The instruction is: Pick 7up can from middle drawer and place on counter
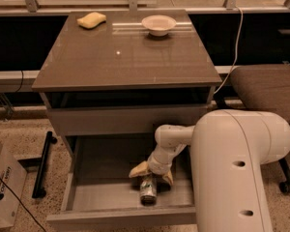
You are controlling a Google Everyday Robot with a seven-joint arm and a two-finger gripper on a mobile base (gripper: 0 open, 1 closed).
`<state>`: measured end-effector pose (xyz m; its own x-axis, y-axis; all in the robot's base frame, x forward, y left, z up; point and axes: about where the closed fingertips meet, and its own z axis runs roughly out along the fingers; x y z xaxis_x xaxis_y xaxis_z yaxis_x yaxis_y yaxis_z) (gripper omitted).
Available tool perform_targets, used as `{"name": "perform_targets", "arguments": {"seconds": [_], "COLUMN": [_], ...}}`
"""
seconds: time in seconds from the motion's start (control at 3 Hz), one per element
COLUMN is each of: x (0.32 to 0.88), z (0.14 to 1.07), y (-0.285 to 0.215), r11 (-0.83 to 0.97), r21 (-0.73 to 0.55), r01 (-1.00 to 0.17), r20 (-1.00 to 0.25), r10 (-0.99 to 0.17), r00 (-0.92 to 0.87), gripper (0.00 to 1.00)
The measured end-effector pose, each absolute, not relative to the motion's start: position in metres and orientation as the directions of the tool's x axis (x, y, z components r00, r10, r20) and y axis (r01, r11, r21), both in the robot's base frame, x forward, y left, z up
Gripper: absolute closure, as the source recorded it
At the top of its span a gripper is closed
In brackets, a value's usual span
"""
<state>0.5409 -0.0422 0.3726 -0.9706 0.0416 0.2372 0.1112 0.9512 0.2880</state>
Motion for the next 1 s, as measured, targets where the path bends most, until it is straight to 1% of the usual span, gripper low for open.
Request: {"name": "perform_targets", "arguments": {"seconds": [0.33,1.0], "x": [0.533,0.5311], "z": [0.3635,0.365], "y": [-0.0423,-0.0458], "r11": [0.95,0.947], "r21": [0.279,0.28], "r01": [0.139,0.154], "r20": [0.25,0.247], "r10": [0.067,0.084], "r00": [-0.966,-0.965], "gripper": [0.27,0.73]}}
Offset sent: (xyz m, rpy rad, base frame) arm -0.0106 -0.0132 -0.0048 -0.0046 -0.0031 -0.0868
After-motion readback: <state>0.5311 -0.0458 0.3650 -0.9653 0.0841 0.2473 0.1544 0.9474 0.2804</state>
